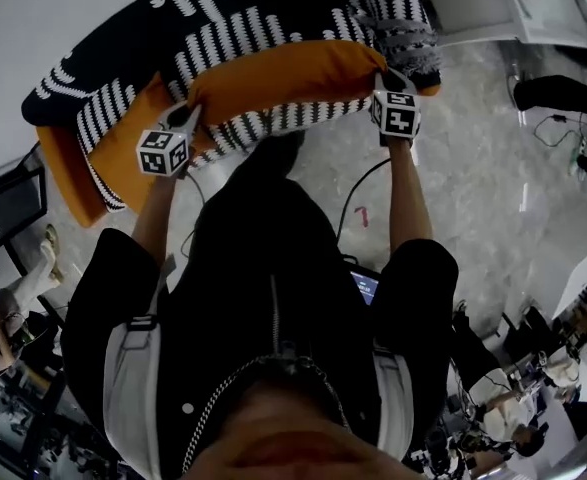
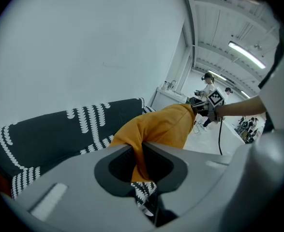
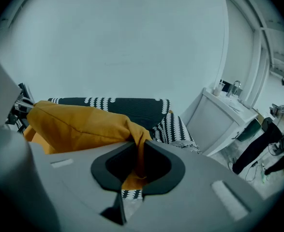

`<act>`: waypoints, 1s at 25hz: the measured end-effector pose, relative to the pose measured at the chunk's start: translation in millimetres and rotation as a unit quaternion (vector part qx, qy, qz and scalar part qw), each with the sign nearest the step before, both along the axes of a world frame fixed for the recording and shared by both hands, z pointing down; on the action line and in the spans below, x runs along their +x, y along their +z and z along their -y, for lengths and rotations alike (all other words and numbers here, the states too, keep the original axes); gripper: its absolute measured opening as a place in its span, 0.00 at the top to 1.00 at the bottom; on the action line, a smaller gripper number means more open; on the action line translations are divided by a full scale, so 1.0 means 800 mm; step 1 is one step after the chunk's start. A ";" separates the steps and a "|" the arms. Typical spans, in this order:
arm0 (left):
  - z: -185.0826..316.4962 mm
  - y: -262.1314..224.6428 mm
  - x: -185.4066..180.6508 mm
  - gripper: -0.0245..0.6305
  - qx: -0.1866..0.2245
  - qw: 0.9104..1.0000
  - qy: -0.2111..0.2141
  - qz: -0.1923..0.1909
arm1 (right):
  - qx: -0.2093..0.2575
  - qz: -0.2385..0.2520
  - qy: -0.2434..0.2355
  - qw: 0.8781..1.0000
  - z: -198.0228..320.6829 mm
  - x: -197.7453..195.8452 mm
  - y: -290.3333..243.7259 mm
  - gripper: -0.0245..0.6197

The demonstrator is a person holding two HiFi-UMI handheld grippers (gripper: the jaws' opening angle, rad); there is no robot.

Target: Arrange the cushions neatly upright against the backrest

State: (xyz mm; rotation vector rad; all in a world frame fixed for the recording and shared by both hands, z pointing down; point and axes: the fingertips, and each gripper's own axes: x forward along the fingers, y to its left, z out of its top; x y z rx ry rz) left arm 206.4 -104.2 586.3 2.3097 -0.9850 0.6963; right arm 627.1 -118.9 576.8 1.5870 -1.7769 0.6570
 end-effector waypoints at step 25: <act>0.196 0.111 0.062 0.90 -0.107 0.985 -0.133 0.031 | -0.114 0.020 -0.111 0.987 0.287 0.050 0.118 0.90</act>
